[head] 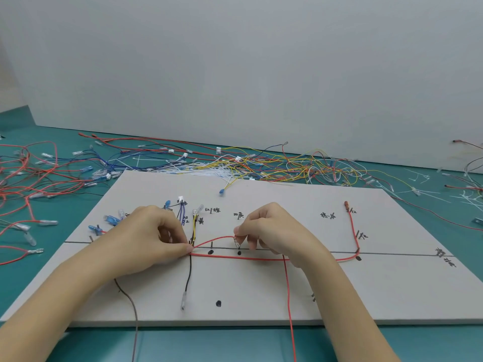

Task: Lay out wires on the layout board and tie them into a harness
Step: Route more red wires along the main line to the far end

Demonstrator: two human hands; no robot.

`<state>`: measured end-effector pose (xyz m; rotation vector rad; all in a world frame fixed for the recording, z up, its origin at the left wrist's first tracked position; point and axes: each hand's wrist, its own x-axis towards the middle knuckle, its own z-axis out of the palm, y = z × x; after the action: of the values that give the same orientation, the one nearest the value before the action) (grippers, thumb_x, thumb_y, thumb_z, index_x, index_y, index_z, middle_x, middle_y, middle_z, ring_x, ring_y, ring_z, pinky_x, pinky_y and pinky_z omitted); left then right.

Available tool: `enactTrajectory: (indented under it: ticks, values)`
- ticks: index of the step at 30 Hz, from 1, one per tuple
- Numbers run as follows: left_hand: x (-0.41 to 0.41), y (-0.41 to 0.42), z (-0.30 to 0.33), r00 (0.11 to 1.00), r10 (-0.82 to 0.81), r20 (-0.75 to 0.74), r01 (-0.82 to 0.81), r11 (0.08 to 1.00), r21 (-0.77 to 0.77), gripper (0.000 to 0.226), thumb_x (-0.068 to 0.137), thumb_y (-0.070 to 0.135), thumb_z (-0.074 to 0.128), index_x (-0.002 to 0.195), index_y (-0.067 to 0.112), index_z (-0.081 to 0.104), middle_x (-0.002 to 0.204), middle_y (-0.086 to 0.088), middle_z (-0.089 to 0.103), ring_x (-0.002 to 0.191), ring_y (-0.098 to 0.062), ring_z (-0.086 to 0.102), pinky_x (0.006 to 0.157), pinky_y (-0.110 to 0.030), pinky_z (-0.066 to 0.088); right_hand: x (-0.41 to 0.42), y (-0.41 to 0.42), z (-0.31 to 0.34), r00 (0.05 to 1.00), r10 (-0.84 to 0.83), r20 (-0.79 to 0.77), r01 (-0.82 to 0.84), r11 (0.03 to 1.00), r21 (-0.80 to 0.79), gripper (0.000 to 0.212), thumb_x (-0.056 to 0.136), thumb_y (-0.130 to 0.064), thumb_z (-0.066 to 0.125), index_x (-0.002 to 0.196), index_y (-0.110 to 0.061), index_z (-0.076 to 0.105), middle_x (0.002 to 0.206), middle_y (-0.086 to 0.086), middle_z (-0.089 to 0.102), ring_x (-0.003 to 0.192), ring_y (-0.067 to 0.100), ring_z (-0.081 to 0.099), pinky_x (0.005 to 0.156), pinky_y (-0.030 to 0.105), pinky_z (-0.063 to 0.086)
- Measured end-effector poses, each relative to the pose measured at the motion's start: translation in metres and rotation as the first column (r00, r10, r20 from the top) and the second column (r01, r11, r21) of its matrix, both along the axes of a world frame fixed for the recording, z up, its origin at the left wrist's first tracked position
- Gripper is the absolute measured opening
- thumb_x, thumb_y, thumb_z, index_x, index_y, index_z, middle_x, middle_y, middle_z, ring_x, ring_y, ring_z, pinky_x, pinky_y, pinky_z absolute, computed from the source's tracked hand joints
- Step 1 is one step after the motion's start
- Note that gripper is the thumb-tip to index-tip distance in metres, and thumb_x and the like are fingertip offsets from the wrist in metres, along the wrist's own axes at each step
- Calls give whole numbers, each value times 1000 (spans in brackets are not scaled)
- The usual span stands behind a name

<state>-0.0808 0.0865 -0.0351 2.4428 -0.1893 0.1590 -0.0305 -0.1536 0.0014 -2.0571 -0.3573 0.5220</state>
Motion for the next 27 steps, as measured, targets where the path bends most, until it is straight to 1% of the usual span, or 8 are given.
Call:
enactTrajectory:
  ticks: [4, 8, 11, 14, 17, 19, 22, 27]
  values:
    - [2, 0, -4, 1000, 25, 1, -25, 1000, -11, 13, 73, 38, 81, 63, 35, 73, 64, 10, 63, 59, -9, 56, 60, -34, 50, 0, 3, -3, 999, -38, 15, 38, 999, -18, 19, 86, -13, 63, 71, -3, 70, 42, -6, 53, 31, 1, 39, 32, 8, 25]
    - [4, -2, -4, 999, 31, 15, -31, 999, 19, 12, 71, 40, 82, 67, 38, 70, 66, 14, 65, 61, -7, 56, 58, -27, 47, 2, 6, -7, 995, -86, 49, 87, 996, -26, 20, 85, -13, 64, 74, 3, 71, 41, -6, 53, 31, 1, 39, 32, 9, 25]
    - [6, -2, -6, 998, 48, 39, -46, 998, -43, 23, 67, 33, 87, 71, 34, 64, 75, 11, 64, 65, -6, 56, 60, -21, 44, 3, 9, -10, 989, -112, 97, 116, 992, -41, 21, 83, -15, 64, 71, 0, 72, 42, -6, 54, 32, 2, 39, 32, 10, 25]
    - [8, -4, -5, 999, 20, 49, -21, 999, 25, 43, 70, 34, 85, 101, 49, 58, 100, 16, 54, 82, -1, 50, 75, -18, 42, 5, 13, -13, 980, -133, 145, 139, 990, -30, 22, 82, -15, 64, 67, -2, 72, 40, -6, 53, 30, 2, 37, 32, 10, 25]
    - [12, -4, 0, 1000, 3, 16, -6, 983, 183, 62, 74, 44, 79, 124, 59, 44, 117, 24, 39, 106, -6, 34, 96, -30, 34, 8, 18, -14, 968, -157, 198, 168, 985, -40, 20, 79, -16, 65, 65, -5, 72, 41, -7, 55, 32, 3, 38, 34, 12, 27]
    - [15, -2, 5, 1000, -14, -22, 19, 965, 261, 65, 75, 50, 75, 128, 59, 40, 124, 29, 32, 109, -6, 27, 102, -35, 32, 11, 21, -16, 955, -173, 242, 192, 980, -58, 18, 78, -17, 66, 64, -7, 73, 44, -6, 58, 37, 4, 40, 39, 15, 31]
    - [20, 0, 8, 995, -37, -94, 63, 955, 290, 65, 75, 55, 73, 132, 52, 43, 134, 31, 31, 115, -6, 23, 108, -38, 30, 15, 27, -18, 937, -198, 289, 224, 973, -61, 17, 76, -17, 67, 62, -8, 71, 53, -1, 63, 50, 12, 50, 50, 20, 38]
    - [27, 5, 7, 980, -106, -167, 143, 963, 229, 67, 74, 51, 74, 135, 46, 47, 134, 36, 35, 121, -3, 22, 107, -29, 26, 21, 34, -22, 925, -190, 328, 242, 962, -126, 16, 72, -14, 63, 70, 1, 69, 74, 17, 69, 60, 19, 51, 56, 26, 43]
